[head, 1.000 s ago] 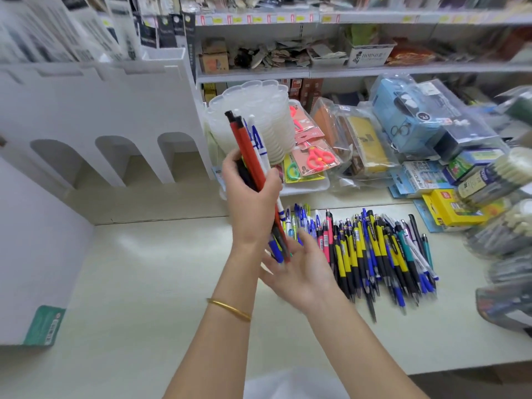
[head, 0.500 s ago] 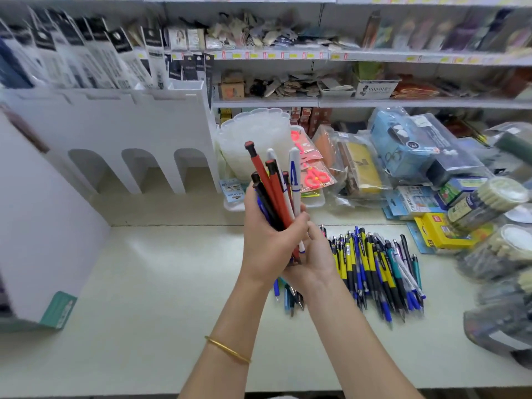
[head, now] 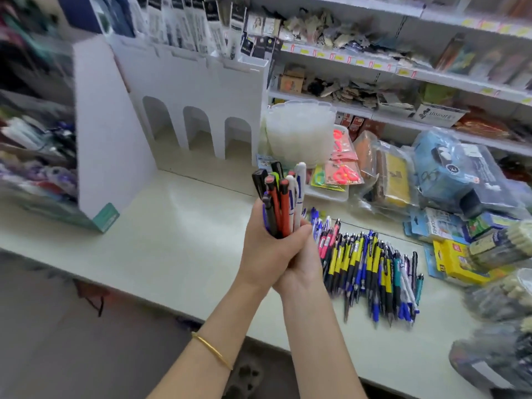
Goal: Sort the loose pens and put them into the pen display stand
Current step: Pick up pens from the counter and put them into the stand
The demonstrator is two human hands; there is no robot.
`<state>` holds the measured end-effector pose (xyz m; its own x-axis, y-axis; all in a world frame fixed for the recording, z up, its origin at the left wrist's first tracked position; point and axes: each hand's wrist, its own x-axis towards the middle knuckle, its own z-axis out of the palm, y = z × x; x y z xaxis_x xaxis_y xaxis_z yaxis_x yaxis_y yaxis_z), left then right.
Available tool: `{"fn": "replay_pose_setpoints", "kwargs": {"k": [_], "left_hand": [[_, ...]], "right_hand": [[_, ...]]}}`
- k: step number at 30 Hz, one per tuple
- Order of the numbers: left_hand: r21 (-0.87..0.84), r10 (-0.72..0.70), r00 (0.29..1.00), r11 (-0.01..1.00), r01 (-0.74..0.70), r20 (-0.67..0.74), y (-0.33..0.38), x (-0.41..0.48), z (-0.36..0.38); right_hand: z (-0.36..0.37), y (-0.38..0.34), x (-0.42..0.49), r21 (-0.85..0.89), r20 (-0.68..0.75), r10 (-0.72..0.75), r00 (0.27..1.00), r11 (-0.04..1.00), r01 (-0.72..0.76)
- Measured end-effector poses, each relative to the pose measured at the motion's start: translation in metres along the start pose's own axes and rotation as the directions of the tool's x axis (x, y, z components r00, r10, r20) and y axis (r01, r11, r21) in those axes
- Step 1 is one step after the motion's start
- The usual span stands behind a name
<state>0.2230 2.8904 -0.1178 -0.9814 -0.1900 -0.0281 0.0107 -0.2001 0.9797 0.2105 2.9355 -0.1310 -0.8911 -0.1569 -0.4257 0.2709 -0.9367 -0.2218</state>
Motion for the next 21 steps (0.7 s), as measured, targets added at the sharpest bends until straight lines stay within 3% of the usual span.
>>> {"fn": "replay_pose_setpoints", "kwargs": {"k": [8,11,13,15,18,21], "left_hand": [[-0.023,-0.046,0.996,0.999,0.044,-0.082,0.008,-0.008,-0.064],[-0.010,-0.069,0.997,0.998,0.068,-0.040,0.014,-0.001,-0.094],[-0.027,-0.087,0.995,0.996,0.088,0.042,0.021,0.004,-0.117],[-0.059,-0.108,0.985,0.991,0.116,0.135,0.031,0.009,-0.141],[-0.030,-0.145,0.965,0.987,0.155,0.219,0.046,0.023,-0.183],[0.001,-0.173,0.944,0.984,0.180,0.279,0.065,0.044,-0.235]], "right_hand": [[-0.006,0.055,-0.014,-0.177,-0.139,0.152,0.979,0.969,-0.175],[0.004,0.070,-0.013,-0.403,-0.168,0.053,0.984,0.908,-0.118],[0.020,0.077,-0.010,-0.629,-0.126,-0.155,0.980,0.776,0.042],[0.043,0.087,-0.007,-0.776,0.053,-0.260,0.964,0.597,0.204],[0.076,0.113,0.000,-0.871,0.311,-0.221,0.925,0.324,0.370],[0.105,0.151,0.013,-0.861,0.406,-0.205,0.891,0.242,0.448]]}}
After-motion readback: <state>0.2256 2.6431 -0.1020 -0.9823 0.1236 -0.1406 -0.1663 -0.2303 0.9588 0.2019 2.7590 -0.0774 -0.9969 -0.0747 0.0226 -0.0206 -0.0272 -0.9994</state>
